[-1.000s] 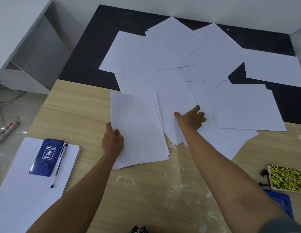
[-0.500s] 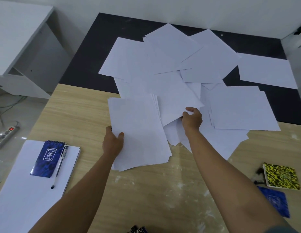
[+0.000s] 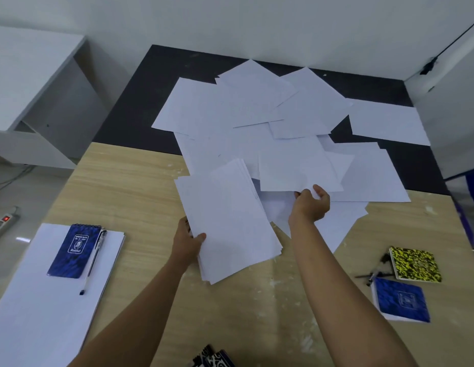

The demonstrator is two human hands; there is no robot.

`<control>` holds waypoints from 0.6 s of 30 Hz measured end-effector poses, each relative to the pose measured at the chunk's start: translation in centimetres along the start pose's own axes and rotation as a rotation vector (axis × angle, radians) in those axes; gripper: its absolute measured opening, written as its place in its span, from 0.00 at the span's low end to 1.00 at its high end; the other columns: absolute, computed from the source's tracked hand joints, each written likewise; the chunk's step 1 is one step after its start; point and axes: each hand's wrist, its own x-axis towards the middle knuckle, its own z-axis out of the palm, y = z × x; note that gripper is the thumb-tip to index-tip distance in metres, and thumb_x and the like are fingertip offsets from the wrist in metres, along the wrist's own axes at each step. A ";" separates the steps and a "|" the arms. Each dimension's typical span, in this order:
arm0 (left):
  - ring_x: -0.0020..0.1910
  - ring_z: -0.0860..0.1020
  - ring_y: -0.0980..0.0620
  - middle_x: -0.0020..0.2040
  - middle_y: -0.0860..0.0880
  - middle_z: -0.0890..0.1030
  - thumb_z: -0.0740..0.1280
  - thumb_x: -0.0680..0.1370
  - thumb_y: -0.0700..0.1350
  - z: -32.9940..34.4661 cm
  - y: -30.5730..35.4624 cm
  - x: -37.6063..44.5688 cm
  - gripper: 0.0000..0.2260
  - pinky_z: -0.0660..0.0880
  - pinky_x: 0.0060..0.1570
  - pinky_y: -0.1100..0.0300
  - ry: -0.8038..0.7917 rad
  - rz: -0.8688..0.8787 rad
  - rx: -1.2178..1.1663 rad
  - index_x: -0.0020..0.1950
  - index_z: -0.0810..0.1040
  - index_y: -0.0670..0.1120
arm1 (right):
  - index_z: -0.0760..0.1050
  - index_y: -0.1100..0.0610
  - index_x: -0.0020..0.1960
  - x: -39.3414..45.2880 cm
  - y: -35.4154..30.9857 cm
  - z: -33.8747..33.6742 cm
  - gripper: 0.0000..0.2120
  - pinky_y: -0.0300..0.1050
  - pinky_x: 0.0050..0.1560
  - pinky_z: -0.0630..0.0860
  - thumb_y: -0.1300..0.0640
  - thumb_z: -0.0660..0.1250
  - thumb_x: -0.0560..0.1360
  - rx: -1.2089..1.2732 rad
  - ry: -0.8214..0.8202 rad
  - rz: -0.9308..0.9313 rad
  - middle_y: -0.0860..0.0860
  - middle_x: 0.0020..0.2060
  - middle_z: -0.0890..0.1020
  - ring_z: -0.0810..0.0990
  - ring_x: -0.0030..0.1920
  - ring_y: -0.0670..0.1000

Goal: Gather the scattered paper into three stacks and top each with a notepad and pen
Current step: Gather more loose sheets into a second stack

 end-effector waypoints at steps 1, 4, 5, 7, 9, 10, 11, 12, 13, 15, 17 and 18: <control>0.65 0.72 0.46 0.68 0.47 0.72 0.69 0.74 0.35 0.2 0.0 -0.4 0.29 0.72 0.58 0.52 -0.015 0.004 -0.008 0.73 0.62 0.42 | 0.76 0.56 0.51 -0.2 -0.2 -0.4 0.13 0.36 0.36 0.80 0.71 0.61 0.73 0.009 0.012 0.004 0.54 0.58 0.75 0.83 0.48 0.56; 0.64 0.72 0.49 0.66 0.49 0.72 0.70 0.74 0.38 0.4 0.0 -1.3 0.30 0.73 0.61 0.49 -0.045 -0.010 -0.077 0.73 0.62 0.43 | 0.75 0.56 0.50 -1.1 -0.3 -1.6 0.13 0.38 0.37 0.80 0.71 0.61 0.73 -0.003 0.004 0.028 0.55 0.57 0.76 0.82 0.49 0.58; 0.63 0.73 0.49 0.65 0.50 0.73 0.70 0.73 0.41 0.3 0.2 -1.4 0.30 0.74 0.61 0.48 -0.050 -0.014 -0.104 0.72 0.63 0.43 | 0.75 0.56 0.50 -1.5 -0.2 -2.1 0.13 0.38 0.37 0.81 0.71 0.62 0.73 -0.012 -0.011 0.039 0.56 0.57 0.76 0.82 0.49 0.58; 0.60 0.77 0.48 0.63 0.50 0.77 0.70 0.70 0.47 0.0 0.2 -1.4 0.28 0.76 0.58 0.45 -0.083 -0.018 -0.152 0.69 0.68 0.45 | 0.75 0.56 0.50 -2.5 0.3 -3.1 0.13 0.39 0.38 0.81 0.71 0.62 0.73 -0.038 -0.045 0.057 0.56 0.57 0.77 0.82 0.50 0.57; 0.56 0.80 0.48 0.59 0.49 0.81 0.69 0.73 0.45 -0.2 0.0 -1.4 0.21 0.79 0.54 0.46 -0.111 -0.007 -0.181 0.65 0.73 0.44 | 0.76 0.57 0.50 -3.4 1.0 -4.3 0.12 0.38 0.37 0.80 0.71 0.63 0.73 -0.053 -0.044 0.064 0.56 0.56 0.77 0.82 0.48 0.55; 0.55 0.81 0.47 0.59 0.48 0.81 0.69 0.75 0.42 -0.3 -0.1 -1.6 0.19 0.79 0.51 0.48 -0.107 -0.017 -0.189 0.65 0.73 0.43 | 0.76 0.57 0.51 -3.8 1.3 -5.0 0.12 0.37 0.36 0.80 0.71 0.63 0.73 -0.041 -0.027 0.067 0.56 0.56 0.77 0.82 0.46 0.54; 0.55 0.80 0.47 0.59 0.47 0.80 0.68 0.76 0.40 -0.4 -0.4 -1.7 0.18 0.79 0.48 0.52 -0.098 -0.036 -0.195 0.66 0.72 0.42 | 0.75 0.57 0.52 -4.1 1.7 -5.6 0.12 0.36 0.35 0.79 0.71 0.62 0.74 -0.022 -0.003 0.077 0.56 0.56 0.77 0.82 0.43 0.52; 0.57 0.79 0.47 0.61 0.47 0.79 0.67 0.76 0.38 -0.5 -0.7 -1.9 0.19 0.78 0.46 0.55 -0.089 -0.050 -0.190 0.67 0.71 0.41 | 0.75 0.58 0.53 -4.3 2.0 -6.2 0.12 0.36 0.35 0.79 0.71 0.62 0.74 0.001 0.021 0.098 0.56 0.56 0.76 0.81 0.40 0.51; 0.58 0.78 0.47 0.62 0.47 0.78 0.66 0.76 0.37 -0.6 -1.0 -1.9 0.21 0.77 0.47 0.56 -0.081 -0.058 -0.178 0.69 0.69 0.41 | 0.75 0.58 0.53 -4.5 2.3 -6.7 0.12 0.37 0.35 0.79 0.71 0.62 0.74 0.018 0.033 0.128 0.57 0.56 0.76 0.81 0.38 0.50; 0.61 0.76 0.46 0.64 0.46 0.77 0.65 0.77 0.35 -0.6 -1.3 -2.1 0.22 0.76 0.53 0.52 -0.075 -0.052 -0.158 0.70 0.67 0.40 | 0.74 0.58 0.52 -5.0 2.9 -7.4 0.12 0.41 0.39 0.80 0.71 0.62 0.74 0.007 0.001 0.197 0.59 0.56 0.77 0.82 0.37 0.53; 0.63 0.75 0.45 0.66 0.45 0.75 0.65 0.77 0.34 -0.6 -1.4 -2.2 0.23 0.75 0.59 0.47 -0.076 -0.052 -0.149 0.71 0.66 0.41 | 0.74 0.58 0.53 -5.7 3.4 -8.0 0.13 0.43 0.42 0.81 0.72 0.62 0.74 -0.035 -0.051 0.239 0.59 0.54 0.77 0.82 0.36 0.53; 0.63 0.75 0.45 0.66 0.45 0.75 0.65 0.77 0.34 -0.5 -1.4 -2.3 0.23 0.74 0.60 0.46 -0.076 -0.051 -0.148 0.71 0.65 0.41 | 0.74 0.58 0.53 -6.0 3.5 -8.2 0.13 0.42 0.42 0.81 0.72 0.62 0.74 -0.040 -0.053 0.244 0.59 0.54 0.77 0.82 0.35 0.52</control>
